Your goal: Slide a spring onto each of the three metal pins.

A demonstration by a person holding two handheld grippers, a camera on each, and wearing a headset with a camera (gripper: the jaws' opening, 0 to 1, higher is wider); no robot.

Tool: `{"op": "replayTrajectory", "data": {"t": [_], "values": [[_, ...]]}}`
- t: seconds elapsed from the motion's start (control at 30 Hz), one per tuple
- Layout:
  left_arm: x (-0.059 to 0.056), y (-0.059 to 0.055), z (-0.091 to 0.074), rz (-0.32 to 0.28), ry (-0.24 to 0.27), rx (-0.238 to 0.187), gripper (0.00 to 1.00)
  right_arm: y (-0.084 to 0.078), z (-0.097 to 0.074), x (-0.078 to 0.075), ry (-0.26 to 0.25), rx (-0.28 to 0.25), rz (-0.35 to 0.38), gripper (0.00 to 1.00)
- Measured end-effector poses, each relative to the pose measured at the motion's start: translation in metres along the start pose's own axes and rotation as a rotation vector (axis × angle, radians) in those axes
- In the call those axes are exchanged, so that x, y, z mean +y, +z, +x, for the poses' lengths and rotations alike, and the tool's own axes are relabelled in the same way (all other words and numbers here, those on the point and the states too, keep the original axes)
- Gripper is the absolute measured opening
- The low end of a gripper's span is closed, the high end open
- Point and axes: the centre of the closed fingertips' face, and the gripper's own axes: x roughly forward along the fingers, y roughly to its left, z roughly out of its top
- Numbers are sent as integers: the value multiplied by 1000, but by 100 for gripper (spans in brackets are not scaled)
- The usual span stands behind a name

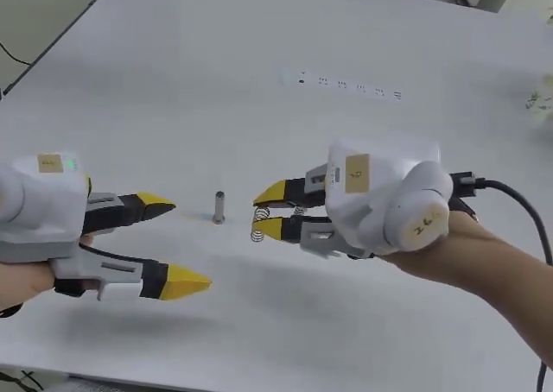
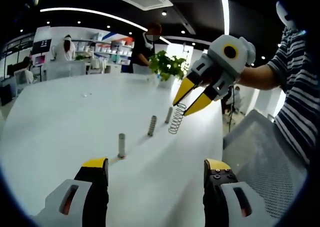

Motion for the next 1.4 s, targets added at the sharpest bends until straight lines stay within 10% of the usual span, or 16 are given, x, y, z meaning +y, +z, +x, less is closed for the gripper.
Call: {"op": "replayTrajectory", "data": {"t": [0.77,1.4], "values": [[12,1,-11,-13,68,-36,98,10,19,-28,-31,-17,24,8],[15,-2,-13,-21,75,-32,98,10,41,-60,-88,-37,126,8]]}}
